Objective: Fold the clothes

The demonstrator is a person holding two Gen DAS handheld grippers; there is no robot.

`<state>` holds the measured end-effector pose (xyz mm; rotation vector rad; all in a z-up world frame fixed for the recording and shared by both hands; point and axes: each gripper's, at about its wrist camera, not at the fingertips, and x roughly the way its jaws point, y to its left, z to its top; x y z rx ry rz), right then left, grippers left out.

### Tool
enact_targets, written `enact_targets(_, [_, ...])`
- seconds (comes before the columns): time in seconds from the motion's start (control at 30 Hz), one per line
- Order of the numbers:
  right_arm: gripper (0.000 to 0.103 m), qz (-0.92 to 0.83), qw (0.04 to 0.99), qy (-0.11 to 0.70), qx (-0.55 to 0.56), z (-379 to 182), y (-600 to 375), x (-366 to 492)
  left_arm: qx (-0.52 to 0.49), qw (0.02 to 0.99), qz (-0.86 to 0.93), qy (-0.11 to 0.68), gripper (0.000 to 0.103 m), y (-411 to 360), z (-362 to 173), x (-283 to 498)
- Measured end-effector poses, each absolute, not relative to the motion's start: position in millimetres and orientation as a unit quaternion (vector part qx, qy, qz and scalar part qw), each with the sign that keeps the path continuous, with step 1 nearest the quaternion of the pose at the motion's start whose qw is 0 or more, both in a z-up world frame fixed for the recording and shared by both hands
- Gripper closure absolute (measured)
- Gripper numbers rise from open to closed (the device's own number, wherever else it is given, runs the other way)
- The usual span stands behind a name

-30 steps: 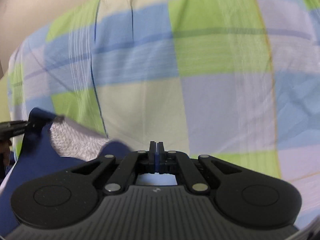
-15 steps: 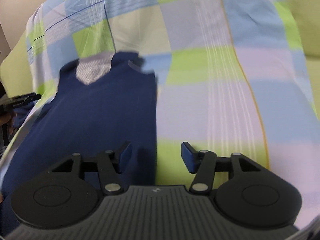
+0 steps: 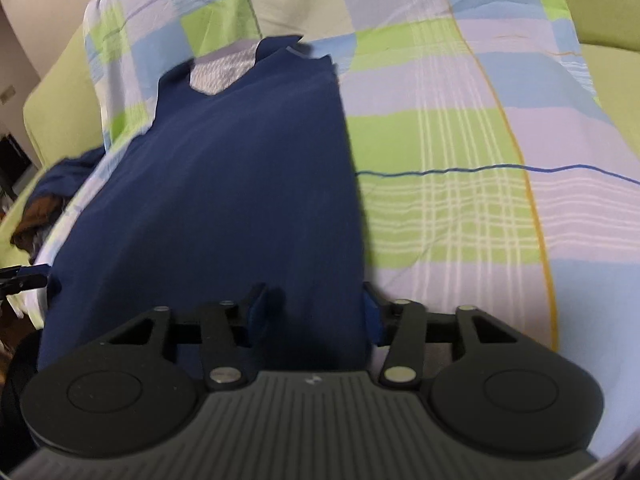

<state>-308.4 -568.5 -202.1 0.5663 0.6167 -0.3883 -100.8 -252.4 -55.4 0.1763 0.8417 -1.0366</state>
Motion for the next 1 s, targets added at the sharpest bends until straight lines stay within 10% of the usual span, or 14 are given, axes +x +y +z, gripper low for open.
enact_targets(0.27, [0.089, -0.2, 0.887, 0.301, 0.287, -200.6, -559.8, -308.6, -0.017, 0.723, -0.53, 0.444, 0.043, -264.2, -82.8, -82.0])
enact_targets(0.33, [0.084, -0.202, 0.883, 0.301, 0.298, -205.2, -561.7, -305.8, -0.011, 0.72, -0.531, 0.446, 0.078, -262.5, -81.7, -75.3])
enact_targets(0.47, [0.096, -0.193, 0.877, 0.304, 0.317, -204.8, -562.7, -303.1, -0.013, 0.712, -0.542, 0.446, 0.101, -247.3, -70.8, -59.5])
enact_targets(0.7, [0.097, -0.186, 0.884, 0.307, 0.301, -161.6, -547.6, -307.8, 0.111, 0.749, -0.529, 0.385, 0.103, -219.0, -1.0, -61.1])
enact_targets(1.0, [0.099, -0.217, 0.872, 0.346, 0.271, -182.9, -528.6, -317.2, 0.115, 0.752, -0.49, 0.426, 0.103, -225.4, -45.6, -65.0])
